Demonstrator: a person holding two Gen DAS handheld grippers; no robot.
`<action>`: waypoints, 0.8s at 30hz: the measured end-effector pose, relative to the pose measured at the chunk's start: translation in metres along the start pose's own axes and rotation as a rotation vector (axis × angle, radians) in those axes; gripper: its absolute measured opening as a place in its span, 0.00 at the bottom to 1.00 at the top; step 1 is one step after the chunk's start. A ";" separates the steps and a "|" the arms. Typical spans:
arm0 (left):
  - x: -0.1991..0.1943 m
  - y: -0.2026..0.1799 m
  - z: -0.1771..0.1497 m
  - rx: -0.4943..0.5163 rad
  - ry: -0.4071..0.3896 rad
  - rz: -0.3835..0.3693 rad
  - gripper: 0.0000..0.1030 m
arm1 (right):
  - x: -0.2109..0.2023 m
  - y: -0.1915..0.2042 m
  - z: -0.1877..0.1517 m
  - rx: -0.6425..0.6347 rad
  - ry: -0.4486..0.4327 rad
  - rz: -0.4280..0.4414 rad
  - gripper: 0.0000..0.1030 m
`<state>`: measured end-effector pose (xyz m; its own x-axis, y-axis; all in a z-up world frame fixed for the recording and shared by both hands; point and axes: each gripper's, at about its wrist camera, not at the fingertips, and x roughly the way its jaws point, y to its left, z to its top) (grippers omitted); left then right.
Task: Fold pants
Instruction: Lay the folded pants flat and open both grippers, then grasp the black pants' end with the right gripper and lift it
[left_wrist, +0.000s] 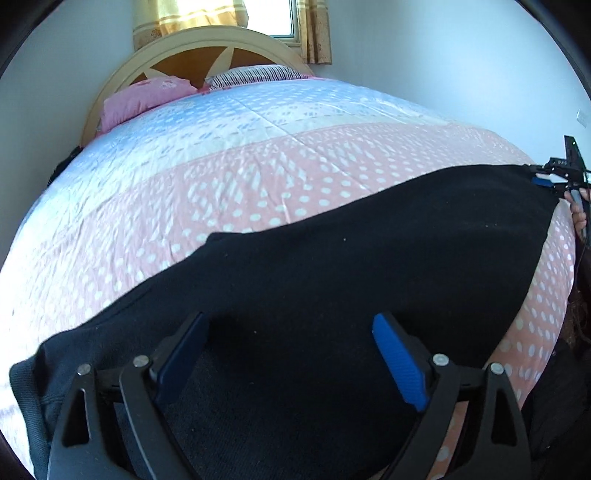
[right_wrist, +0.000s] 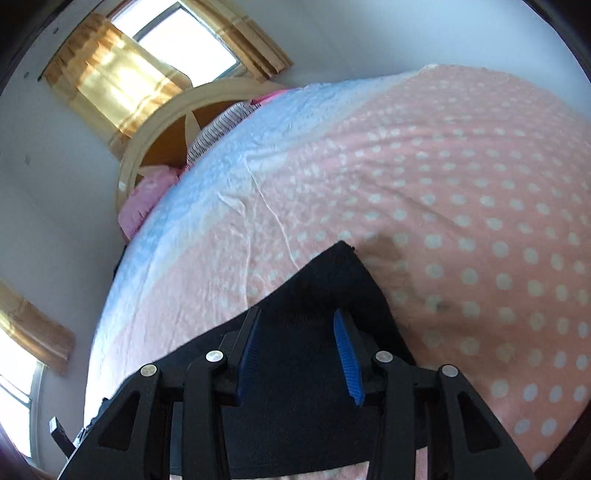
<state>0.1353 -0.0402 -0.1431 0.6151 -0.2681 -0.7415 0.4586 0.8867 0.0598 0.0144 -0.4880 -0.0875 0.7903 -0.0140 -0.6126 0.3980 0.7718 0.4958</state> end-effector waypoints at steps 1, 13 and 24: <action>-0.002 -0.004 0.001 0.001 -0.010 0.000 0.91 | -0.012 0.003 -0.001 -0.023 -0.044 -0.028 0.41; 0.012 -0.055 0.027 0.107 -0.027 -0.051 0.97 | -0.057 -0.076 -0.017 0.136 -0.025 -0.119 0.41; 0.014 -0.035 0.016 -0.006 0.027 -0.039 0.98 | -0.031 -0.066 -0.032 0.112 0.094 0.016 0.30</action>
<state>0.1385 -0.0812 -0.1449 0.5790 -0.2920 -0.7612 0.4775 0.8782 0.0263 -0.0512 -0.5186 -0.1209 0.7517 0.0614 -0.6566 0.4394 0.6959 0.5681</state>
